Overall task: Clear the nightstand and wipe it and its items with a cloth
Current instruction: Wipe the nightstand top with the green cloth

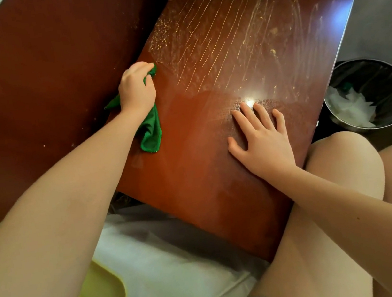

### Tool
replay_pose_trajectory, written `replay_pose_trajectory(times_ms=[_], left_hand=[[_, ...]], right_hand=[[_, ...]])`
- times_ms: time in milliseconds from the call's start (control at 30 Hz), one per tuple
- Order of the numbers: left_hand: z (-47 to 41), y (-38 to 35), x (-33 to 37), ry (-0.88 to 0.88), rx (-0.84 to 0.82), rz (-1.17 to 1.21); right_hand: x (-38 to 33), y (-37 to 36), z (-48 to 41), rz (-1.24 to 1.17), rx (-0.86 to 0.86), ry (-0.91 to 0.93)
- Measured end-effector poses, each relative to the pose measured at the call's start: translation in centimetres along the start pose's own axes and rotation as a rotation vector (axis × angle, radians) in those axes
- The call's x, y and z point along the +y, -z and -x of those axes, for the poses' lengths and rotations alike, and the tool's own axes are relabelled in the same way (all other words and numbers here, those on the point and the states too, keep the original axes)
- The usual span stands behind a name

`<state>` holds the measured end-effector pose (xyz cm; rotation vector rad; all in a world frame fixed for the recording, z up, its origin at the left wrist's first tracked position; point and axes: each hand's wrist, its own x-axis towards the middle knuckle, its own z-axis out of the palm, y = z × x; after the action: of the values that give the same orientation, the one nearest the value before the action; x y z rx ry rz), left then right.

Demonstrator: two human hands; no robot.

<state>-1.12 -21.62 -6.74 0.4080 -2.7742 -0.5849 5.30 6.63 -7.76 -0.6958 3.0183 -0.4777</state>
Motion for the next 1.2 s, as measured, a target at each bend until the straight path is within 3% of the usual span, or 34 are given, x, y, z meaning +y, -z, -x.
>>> replay_pose_trajectory(times_ms=[300,800,1200], left_hand=[[-4.2,-0.9,0.1,0.138,0.06,-0.031],[-4.8,-0.3,-0.4,-0.032,-0.026,-0.064],[1.3,0.1,1.0,-0.198,-0.081,-0.045]], right_hand=[[0.0,-0.1,-0.1,-0.005,0.006,-0.006],[0.0,-0.1,0.0,-0.005,-0.004,-0.008],[-0.1,0.1,-0.1,-0.007,-0.011,-0.007]])
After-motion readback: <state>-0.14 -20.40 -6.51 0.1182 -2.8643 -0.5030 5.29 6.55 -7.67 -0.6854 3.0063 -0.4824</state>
